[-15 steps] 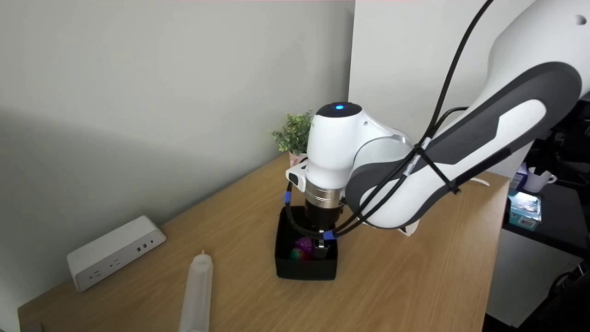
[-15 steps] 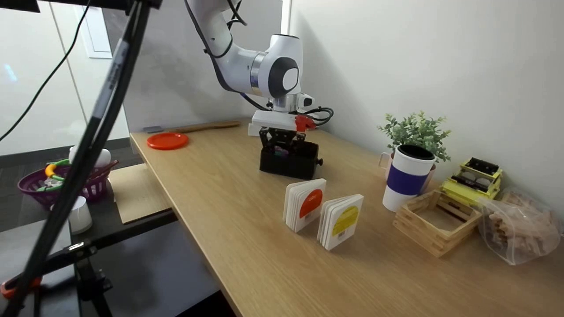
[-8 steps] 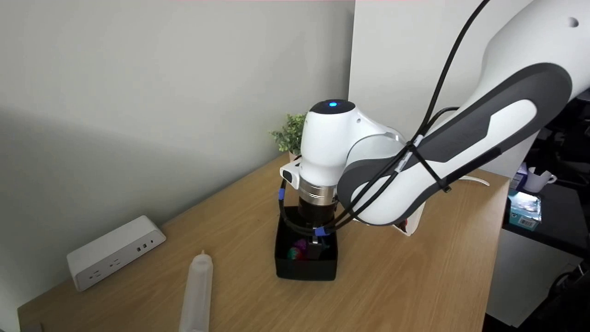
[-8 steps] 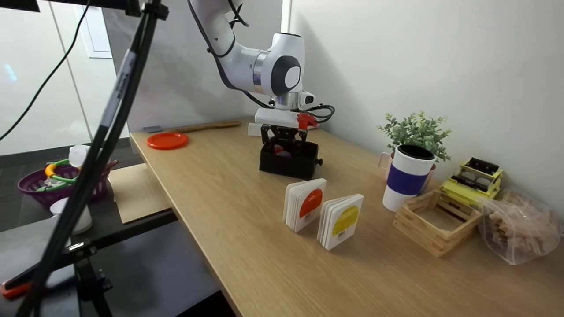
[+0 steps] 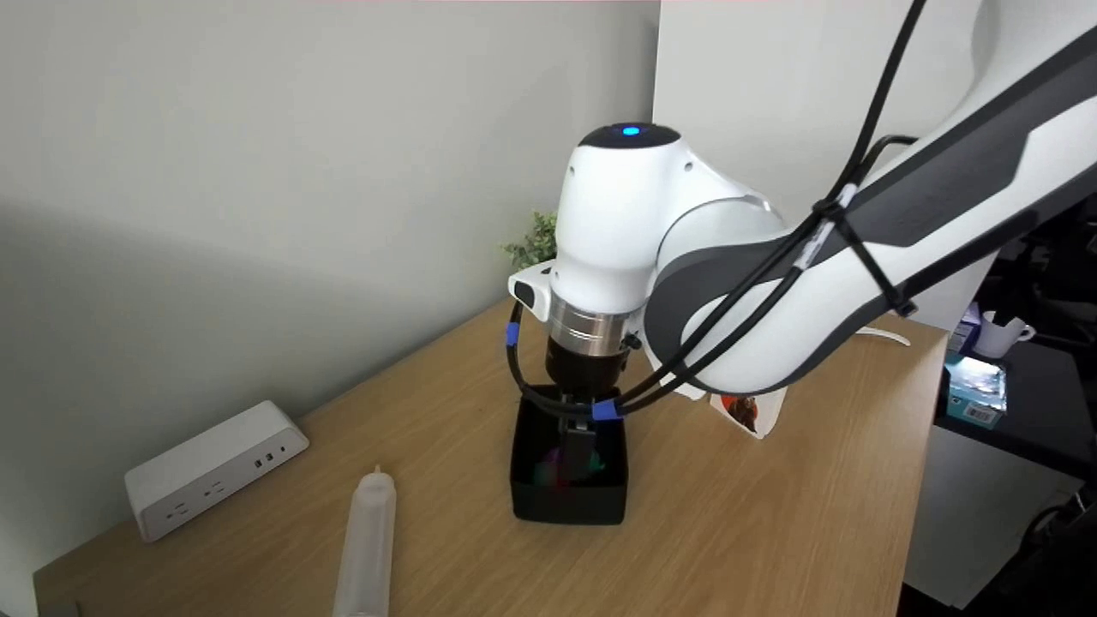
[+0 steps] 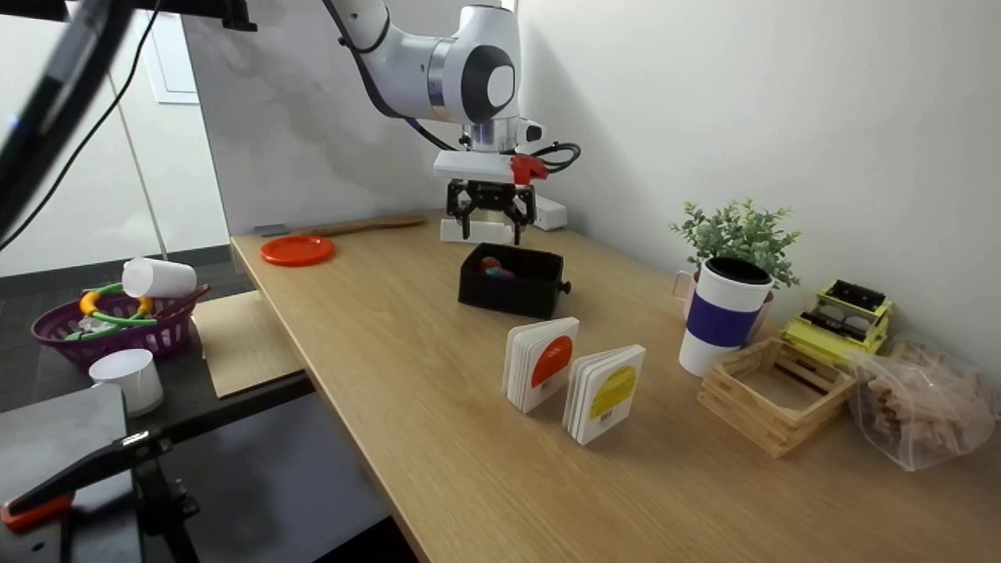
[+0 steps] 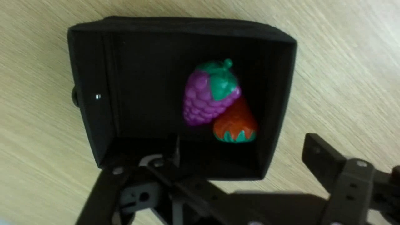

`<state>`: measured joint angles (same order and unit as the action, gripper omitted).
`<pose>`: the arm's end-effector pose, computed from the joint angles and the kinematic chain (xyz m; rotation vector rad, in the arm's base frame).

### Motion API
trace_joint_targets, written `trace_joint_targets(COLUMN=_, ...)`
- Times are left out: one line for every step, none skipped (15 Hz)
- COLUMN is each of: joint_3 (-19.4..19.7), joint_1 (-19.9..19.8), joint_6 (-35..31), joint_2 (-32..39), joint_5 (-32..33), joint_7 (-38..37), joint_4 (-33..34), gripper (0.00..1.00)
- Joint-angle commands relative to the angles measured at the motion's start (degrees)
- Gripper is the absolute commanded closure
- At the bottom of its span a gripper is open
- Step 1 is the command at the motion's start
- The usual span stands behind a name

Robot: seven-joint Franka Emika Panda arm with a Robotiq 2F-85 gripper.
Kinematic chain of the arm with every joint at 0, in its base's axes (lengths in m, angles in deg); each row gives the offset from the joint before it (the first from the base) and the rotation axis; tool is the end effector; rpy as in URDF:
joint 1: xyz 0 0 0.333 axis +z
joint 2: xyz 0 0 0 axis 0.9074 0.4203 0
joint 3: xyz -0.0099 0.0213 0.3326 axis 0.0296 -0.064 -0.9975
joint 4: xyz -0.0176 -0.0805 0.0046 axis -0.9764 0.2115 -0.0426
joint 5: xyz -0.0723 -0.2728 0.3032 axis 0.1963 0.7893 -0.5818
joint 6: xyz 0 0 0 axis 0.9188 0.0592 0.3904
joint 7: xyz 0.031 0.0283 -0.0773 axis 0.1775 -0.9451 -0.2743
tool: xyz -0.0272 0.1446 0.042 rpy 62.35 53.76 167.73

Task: Put the green and the purple objects in the black bowl

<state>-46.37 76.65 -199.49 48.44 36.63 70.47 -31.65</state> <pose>0.7137 0.2494 0.1620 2.9392 1.0486 0.2759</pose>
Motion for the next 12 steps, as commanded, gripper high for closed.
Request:
trace_joint_targets(joint_3=-0.03, joint_1=0.85, joint_6=0.52, joint_2=-10.7, joint_5=-0.5, joint_7=-3.05, joint_4=-10.82, gripper=0.0)
trace_joint_targets(joint_3=-0.07, joint_1=1.12, joint_6=0.5, joint_2=-12.8, joint_5=-0.68, joint_7=-4.11, joint_4=-12.8, gripper=0.0)
trace_joint_targets(joint_3=-0.17, joint_1=1.41, joint_6=0.66, joint_2=-15.21, joint_5=-0.88, joint_7=-5.35, joint_4=-15.06, gripper=0.0)
trace_joint_targets(joint_3=0.31, joint_1=2.04, joint_6=0.62, joint_2=-17.19, joint_5=-0.52, joint_7=-7.25, joint_4=-17.04, gripper=0.0)
trace_joint_targets(joint_3=0.7, joint_1=2.65, joint_6=1.4, joint_2=-19.36, joint_5=-0.34, joint_7=-9.45, joint_4=-19.15, gripper=0.0)
trace_joint_targets(joint_3=0.06, joint_1=1.99, joint_6=0.4, joint_2=-13.49, joint_5=-0.38, joint_7=-6.59, joint_4=-12.47, gripper=0.0)
trace_joint_targets(joint_3=0.03, joint_1=2.2, joint_6=0.51, joint_2=-14.85, joint_5=-0.33, joint_7=-7.2, joint_4=-13.7, gripper=0.0)
trace_joint_targets(joint_3=0.01, joint_1=2.28, joint_6=0.51, joint_2=-15.05, joint_5=-0.32, joint_7=-7.21, joint_4=-13.66, gripper=0.0)
trace_joint_targets(joint_3=0.05, joint_1=2.28, joint_6=0.5, joint_2=-14.83, joint_5=-0.32, joint_7=-7.2, joint_4=-13.5, gripper=0.0)
trace_joint_targets(joint_3=0.11, joint_1=2.28, joint_6=0.46, joint_2=-14.4, joint_5=-0.33, joint_7=-7.2, joint_4=-13.28, gripper=0.0)
trace_joint_targets(joint_3=0.15, joint_1=2.27, joint_6=0.43, joint_2=-14.1, joint_5=-0.33, joint_7=-7.2, joint_4=-13.21, gripper=0.0)
trace_joint_targets(joint_3=0.17, joint_1=2.27, joint_6=0.41, joint_2=-13.89, joint_5=-0.33, joint_7=-7.19, joint_4=-13.17, gripper=0.0)
